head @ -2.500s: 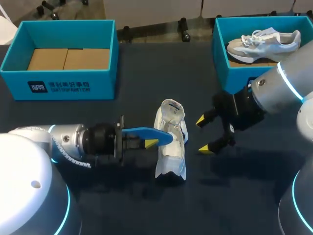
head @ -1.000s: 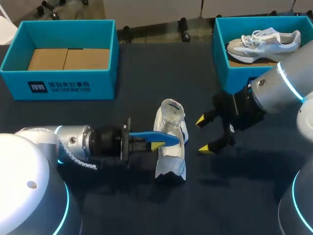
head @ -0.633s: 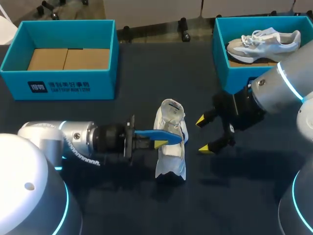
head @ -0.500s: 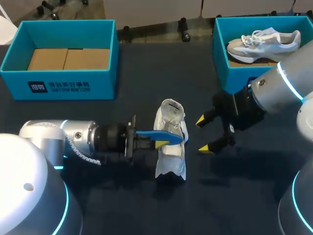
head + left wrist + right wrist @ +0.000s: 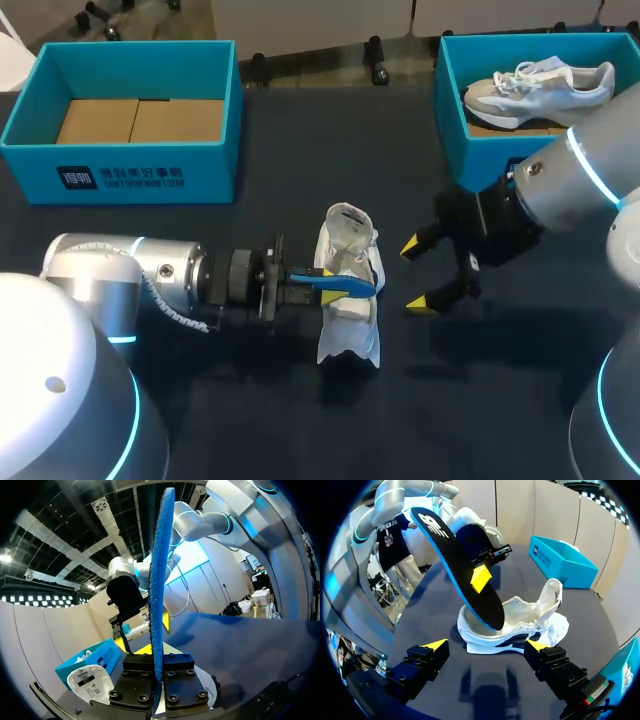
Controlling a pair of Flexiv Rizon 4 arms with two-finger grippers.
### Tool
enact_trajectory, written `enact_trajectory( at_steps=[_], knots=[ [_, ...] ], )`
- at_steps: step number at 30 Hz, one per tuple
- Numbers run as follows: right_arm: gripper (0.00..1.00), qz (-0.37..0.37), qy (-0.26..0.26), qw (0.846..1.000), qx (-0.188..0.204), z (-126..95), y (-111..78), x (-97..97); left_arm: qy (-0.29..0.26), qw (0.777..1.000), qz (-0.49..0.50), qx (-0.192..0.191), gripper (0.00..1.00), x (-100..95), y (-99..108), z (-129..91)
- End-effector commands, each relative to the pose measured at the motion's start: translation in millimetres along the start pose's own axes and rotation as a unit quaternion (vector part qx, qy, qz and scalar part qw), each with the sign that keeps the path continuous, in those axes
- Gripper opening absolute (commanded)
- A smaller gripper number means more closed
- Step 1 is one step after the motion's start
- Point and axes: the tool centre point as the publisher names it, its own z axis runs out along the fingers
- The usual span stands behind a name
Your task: Take the shoe out of the shoebox, open the shoe tongue, remove and reinsert the insole, then place the shoe into the shoebox
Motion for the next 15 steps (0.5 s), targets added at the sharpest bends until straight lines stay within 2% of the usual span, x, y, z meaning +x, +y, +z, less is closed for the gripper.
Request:
enact_trajectory(
  at_steps=[1, 15],
  knots=[
    [1.00, 0.000, -0.001, 1.000, 0.001, 1.8, 0.5, 0.2, 0.001, 1.000, 0.002, -0.009, 0.00, -0.5, 1.3, 6.0],
    [1.00, 0.000, -0.001, 1.000, 0.001, 1.8, 0.5, 0.2, -0.003, 0.999, 0.002, -0.035, 0.00, 3.5, 18.7, 14.2]
  ],
)
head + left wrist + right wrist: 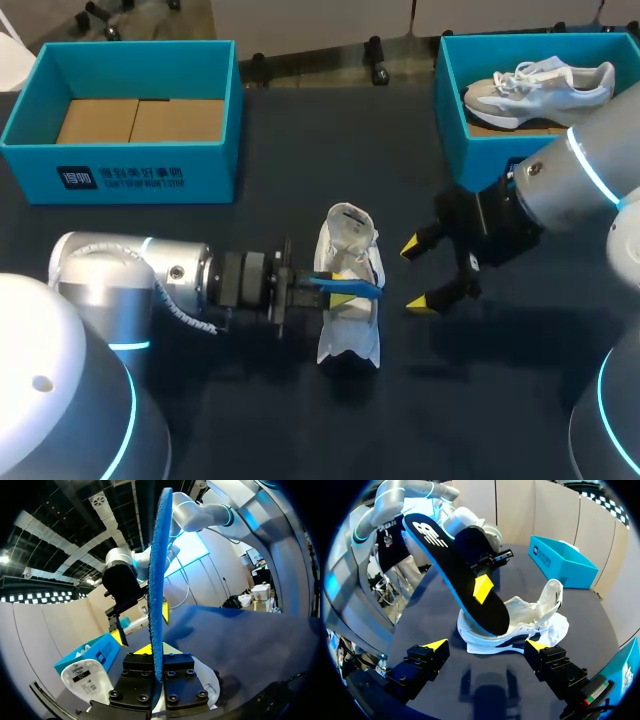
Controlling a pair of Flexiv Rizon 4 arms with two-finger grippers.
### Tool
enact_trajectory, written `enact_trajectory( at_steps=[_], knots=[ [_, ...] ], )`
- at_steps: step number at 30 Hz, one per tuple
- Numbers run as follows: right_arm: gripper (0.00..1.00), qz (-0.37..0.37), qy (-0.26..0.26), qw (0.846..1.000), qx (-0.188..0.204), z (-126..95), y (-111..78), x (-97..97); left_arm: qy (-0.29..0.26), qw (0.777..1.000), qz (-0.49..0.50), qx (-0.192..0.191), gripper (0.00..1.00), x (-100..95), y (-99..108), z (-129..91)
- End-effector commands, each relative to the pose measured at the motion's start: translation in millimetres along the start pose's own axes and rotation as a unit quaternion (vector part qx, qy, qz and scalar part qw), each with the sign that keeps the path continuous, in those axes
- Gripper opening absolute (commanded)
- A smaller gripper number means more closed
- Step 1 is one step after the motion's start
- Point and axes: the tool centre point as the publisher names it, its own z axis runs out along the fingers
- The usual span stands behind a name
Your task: Take the shoe out of the shoebox, open the shoe tongue, remove and reinsert the insole, then place the shoe into the shoebox
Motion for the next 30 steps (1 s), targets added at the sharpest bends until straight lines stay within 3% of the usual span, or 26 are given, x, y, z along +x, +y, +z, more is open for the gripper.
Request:
enact_trajectory(
  at_steps=[1, 14, 30],
  knots=[
    [1.00, 0.000, -0.001, 1.000, 0.001, 1.8, 0.5, 0.2, -0.006, 1.000, -0.002, -0.005, 0.00, 0.6, 5.2, 4.6],
    [1.00, 0.000, -0.001, 1.000, 0.001, 1.8, 0.5, 0.2, -0.015, 1.000, -0.005, -0.025, 0.00, -11.8, 27.6, 2.0],
    [1.00, 0.000, -0.001, 1.000, 0.001, 1.8, 0.5, 0.2, -0.008, 0.999, -0.011, -0.050, 0.00, -6.0, 47.0, 1.3]
  ],
)
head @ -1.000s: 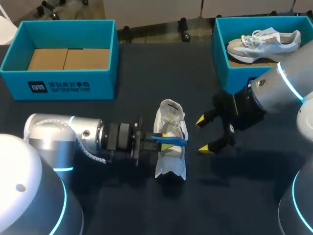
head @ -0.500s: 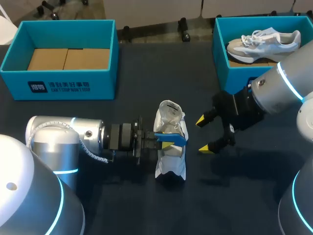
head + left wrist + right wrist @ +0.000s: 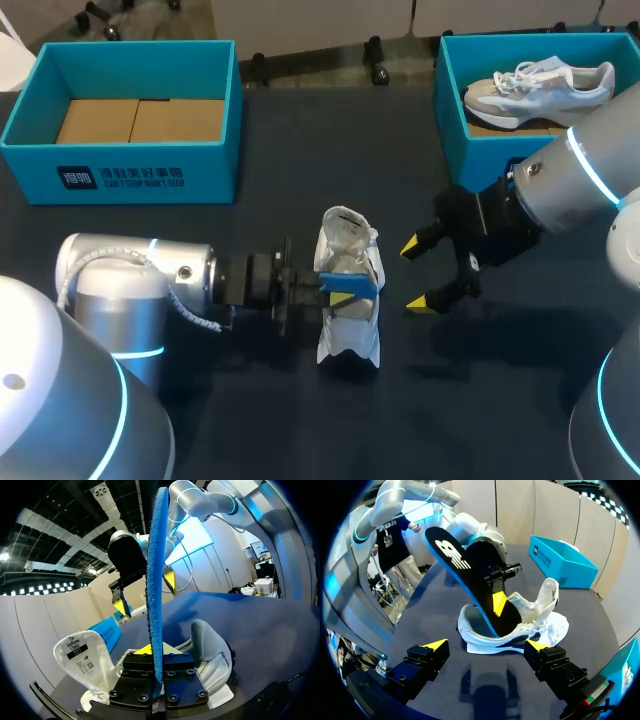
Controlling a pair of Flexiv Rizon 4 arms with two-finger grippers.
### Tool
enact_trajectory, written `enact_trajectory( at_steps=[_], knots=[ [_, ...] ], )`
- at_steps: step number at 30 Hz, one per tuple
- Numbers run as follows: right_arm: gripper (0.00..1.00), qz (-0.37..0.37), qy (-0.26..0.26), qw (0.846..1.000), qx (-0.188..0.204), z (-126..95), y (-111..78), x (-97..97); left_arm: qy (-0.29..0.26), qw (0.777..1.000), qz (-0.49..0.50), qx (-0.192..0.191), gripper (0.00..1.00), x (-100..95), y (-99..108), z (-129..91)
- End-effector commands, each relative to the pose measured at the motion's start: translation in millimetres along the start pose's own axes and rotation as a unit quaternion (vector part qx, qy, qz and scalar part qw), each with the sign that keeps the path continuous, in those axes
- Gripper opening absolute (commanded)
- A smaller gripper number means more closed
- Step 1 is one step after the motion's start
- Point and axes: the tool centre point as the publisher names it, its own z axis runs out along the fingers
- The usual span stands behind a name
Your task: Take the shoe out of the shoebox, open the shoe tongue, remove and reinsert the insole, then place the shoe into the shoebox
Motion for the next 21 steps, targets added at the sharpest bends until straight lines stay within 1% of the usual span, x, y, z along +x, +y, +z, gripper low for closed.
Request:
enact_trajectory(
  at_steps=[1, 3, 4, 5, 6, 7, 8, 10, 12, 13, 21],
  knots=[
    [1.00, 0.000, -0.001, 1.000, 0.001, 1.8, 0.5, 0.2, 0.000, 1.000, 0.000, -0.002, 0.00, 1.5, -1.0, 3.4],
    [1.00, 0.000, -0.001, 1.000, 0.001, 1.8, 0.5, 0.2, -0.004, 1.000, 0.003, -0.001, 0.00, 0.9, -4.8, 2.7],
    [1.00, 0.000, -0.001, 1.000, 0.001, 1.8, 0.5, 0.2, -0.005, 1.000, 0.004, 0.000, 0.07, 0.4, -7.0, 2.3],
    [1.00, 0.000, -0.001, 1.000, 0.001, 1.8, 0.5, 0.2, -0.006, 1.000, 0.005, 0.001, 0.19, 0.0, -8.9, 2.0],
    [1.00, 0.000, -0.001, 1.000, 0.001, 1.8, 0.5, 0.2, -0.006, 1.000, 0.006, 0.001, 0.27, -0.2, -10.1, 1.8],
    [1.00, 0.000, -0.001, 1.000, 0.001, 1.8, 0.5, 0.2, -0.007, 1.000, 0.008, 0.002, 0.31, -0.5, -12.8, 1.7],
    [1.00, 0.000, -0.001, 1.000, 0.001, 1.8, 0.5, 0.2, -0.007, 1.000, 0.009, 0.003, 0.31, -0.6, -14.7, 1.7],
    [1.00, 0.000, -0.001, 1.000, 0.001, 1.8, 0.5, 0.2, -0.007, 1.000, 0.011, 0.004, 0.27, -0.7, -17.8, 1.8],
    [1.00, 0.000, -0.001, 1.000, 0.001, 1.8, 0.5, 0.2, -0.008, 1.000, 0.013, 0.005, 0.28, -0.6, -21.6, 1.8],
    [1.00, 0.000, -0.001, 1.000, 0.001, 1.8, 0.5, 0.2, -0.008, 1.000, 0.015, 0.006, 0.31, 0.1, -24.8, 1.9],
    [1.00, 0.000, -0.001, 1.000, 0.001, 1.8, 0.5, 0.2, -0.001, 1.000, 0.020, 0.008, 0.29, 8.6, -36.9, 0.6]
  ],
)
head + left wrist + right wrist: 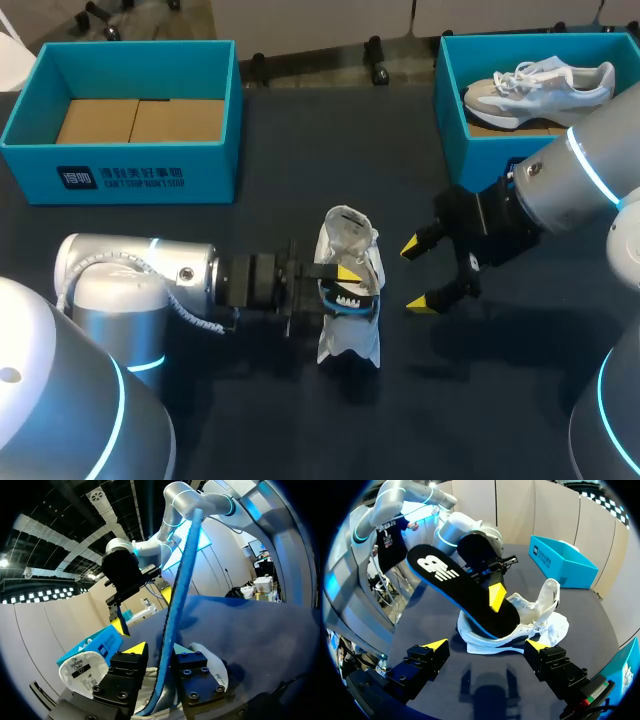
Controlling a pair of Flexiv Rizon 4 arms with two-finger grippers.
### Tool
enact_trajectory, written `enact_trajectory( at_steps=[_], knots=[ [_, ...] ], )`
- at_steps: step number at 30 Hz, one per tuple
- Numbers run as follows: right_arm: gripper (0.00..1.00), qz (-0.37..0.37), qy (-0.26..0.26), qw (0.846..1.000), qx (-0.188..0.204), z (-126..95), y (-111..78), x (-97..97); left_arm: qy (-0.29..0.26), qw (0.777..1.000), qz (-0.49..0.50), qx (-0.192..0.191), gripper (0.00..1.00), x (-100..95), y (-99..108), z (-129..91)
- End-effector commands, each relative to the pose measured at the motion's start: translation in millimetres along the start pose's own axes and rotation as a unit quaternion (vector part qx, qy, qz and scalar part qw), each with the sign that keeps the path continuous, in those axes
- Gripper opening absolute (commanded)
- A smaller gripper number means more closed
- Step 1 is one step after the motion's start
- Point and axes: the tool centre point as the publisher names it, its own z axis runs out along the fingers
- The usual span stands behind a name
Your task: Take the shoe out of the shoebox, open the shoe tongue, remove and reinsert the insole, then place the shoe into the shoebox
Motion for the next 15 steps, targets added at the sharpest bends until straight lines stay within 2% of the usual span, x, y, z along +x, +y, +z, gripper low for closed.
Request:
enact_trajectory(
  at_steps=[1, 3, 4, 5, 15],
  knots=[
    [1.00, 0.000, -0.001, 1.000, 0.001, 1.8, 0.5, 0.2, 0.002, 1.000, -0.001, -0.006, 0.30, 5.0, -8.0, -4.8],
    [1.00, 0.000, -0.001, 1.000, 0.001, 1.8, 0.5, 0.2, 0.004, 1.000, -0.002, -0.008, 0.28, 6.1, -8.5, -5.5],
    [1.00, 0.000, -0.001, 1.000, 0.001, 1.8, 0.5, 0.2, 0.006, 1.000, -0.002, -0.013, 0.19, 6.9, -8.1, -5.8],
    [1.00, 0.000, -0.001, 1.000, 0.001, 1.8, 0.5, 0.2, 0.007, 1.000, -0.002, -0.013, 0.00, 7.5, -6.8, -5.9],
    [1.00, 0.000, -0.001, 1.000, 0.001, 1.8, 0.5, 0.2, 0.022, 0.999, 0.007, -0.026, 0.00, 8.1, 6.1, -3.2]
  ],
)
